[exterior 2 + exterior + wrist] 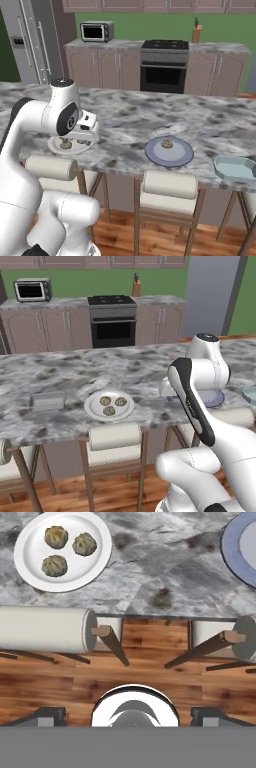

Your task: Place two dumplings into each of the tupperware containers and then place the containers in the fridge.

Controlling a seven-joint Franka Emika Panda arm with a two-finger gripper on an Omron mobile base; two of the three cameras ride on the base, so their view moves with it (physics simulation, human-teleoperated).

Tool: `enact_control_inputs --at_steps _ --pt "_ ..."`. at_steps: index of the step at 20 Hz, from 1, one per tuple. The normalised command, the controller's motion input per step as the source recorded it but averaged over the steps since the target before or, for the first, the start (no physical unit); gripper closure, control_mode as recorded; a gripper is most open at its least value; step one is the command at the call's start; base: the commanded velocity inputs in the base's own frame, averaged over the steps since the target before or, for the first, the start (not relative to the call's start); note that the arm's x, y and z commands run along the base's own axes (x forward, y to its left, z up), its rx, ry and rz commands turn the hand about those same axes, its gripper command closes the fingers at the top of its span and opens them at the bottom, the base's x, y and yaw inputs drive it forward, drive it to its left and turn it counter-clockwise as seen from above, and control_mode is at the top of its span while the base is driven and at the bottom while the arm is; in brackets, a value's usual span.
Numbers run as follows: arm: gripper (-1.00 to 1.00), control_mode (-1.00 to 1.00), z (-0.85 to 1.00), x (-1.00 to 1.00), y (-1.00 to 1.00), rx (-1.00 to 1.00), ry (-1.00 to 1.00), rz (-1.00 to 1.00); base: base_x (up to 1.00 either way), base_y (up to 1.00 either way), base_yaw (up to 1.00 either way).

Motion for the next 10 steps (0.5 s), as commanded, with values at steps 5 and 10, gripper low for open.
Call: enact_control_inputs --at_steps 5,10 --pt "-1.00 1.00 0.00 0.00 0.00 0.00 0.00 0.00 0.00 0.59 0.00" --pt "-1.00 1.00 0.00 0.00 0.00 0.00 0.00 0.00 0.00 0.61 0.00"
